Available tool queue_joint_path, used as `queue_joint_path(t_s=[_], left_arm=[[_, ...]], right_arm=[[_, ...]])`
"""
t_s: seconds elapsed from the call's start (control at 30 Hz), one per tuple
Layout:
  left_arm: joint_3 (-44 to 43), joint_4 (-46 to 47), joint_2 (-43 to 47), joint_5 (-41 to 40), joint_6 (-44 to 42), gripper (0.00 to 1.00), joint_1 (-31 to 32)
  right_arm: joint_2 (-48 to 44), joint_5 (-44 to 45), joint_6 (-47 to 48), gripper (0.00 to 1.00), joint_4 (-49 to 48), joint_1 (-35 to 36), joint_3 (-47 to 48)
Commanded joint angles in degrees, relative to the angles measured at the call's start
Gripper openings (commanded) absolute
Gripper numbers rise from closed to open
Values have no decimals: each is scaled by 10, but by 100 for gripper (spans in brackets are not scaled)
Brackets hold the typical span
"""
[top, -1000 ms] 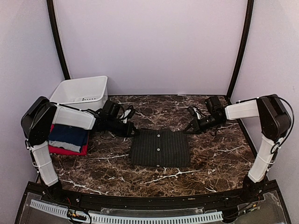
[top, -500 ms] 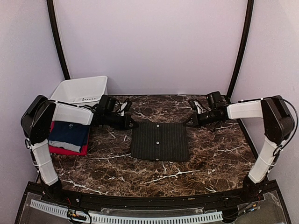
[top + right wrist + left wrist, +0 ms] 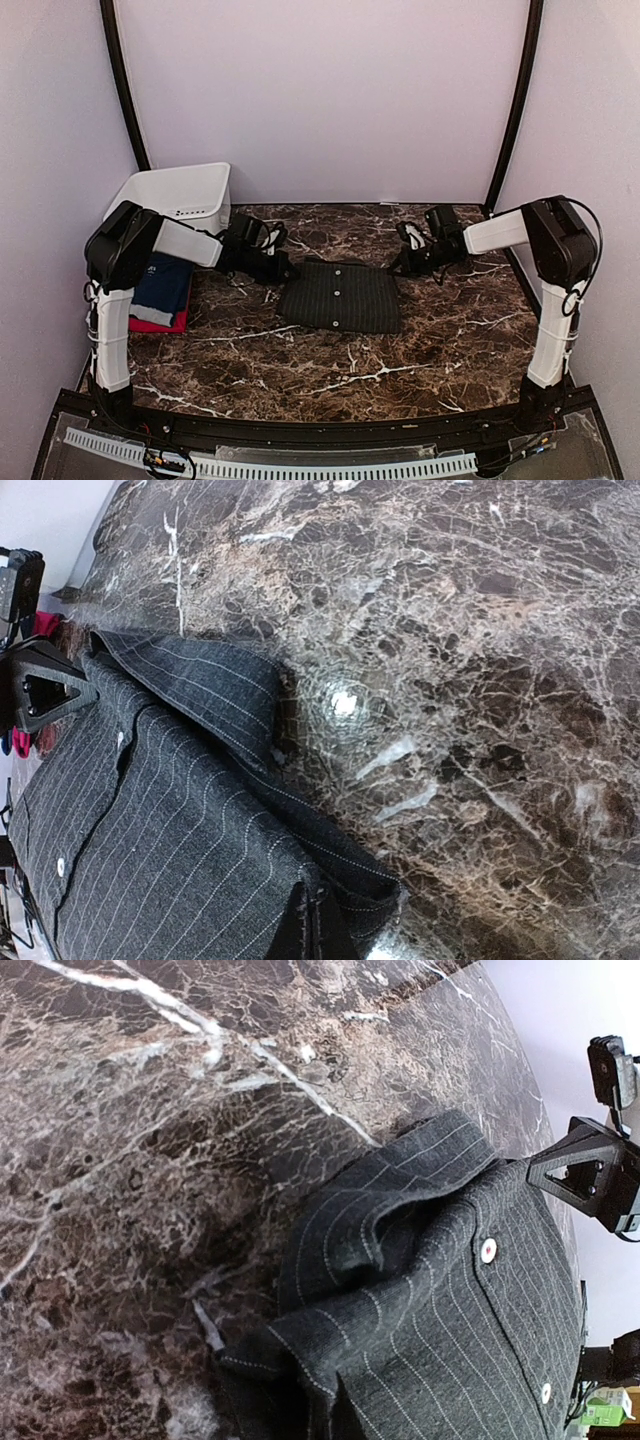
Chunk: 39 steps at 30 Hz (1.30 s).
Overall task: Fold and stack the mixed laundry pile
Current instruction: Adjust the square-folded shirt at the center of the board, then smooth out the square-folded shirt at the center of the board.
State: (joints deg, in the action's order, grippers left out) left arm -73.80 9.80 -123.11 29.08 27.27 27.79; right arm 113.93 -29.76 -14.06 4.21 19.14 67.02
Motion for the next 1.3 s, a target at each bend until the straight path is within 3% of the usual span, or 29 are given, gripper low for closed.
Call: queue_joint_path(t_s=[0.0,0.1,0.13,0.27,0.33,0.43,0.53,0.73,0.97,1.17,1.27], left_arm=[[-3,-47,-15,-40,9,3,-20],[-1,-50,-2,-19,1,13,-20],[3,-50,3,-13,-1,23,-20],[39,-32,65,1,-5,46,-20],[53,-44,103,-18,-10,52,-20],[81,-63,177,-64,-21,72,-20],[97,-74,230,-70,-28,81,-19],[202,-22,317,-2,22,80,-15],[326,70,332,37,20,78,40],[333,134,293,61,31,80,67],[327,142,265,56,39,73,68]], right_arm=[[-1,37,-2,0,2,-7,-2],[-30,31,-6,0,15,-7,-4],[-38,24,-3,3,32,-7,3],[-98,19,2,38,68,-7,4],[-131,44,7,47,94,-6,13],[-166,34,12,49,107,1,21],[-184,-27,9,49,95,31,21],[-182,-74,-5,48,81,129,-5],[-145,-74,-17,47,34,181,-43],[-93,-61,-13,46,8,180,-41],[-72,-60,-18,45,-1,180,-38]])
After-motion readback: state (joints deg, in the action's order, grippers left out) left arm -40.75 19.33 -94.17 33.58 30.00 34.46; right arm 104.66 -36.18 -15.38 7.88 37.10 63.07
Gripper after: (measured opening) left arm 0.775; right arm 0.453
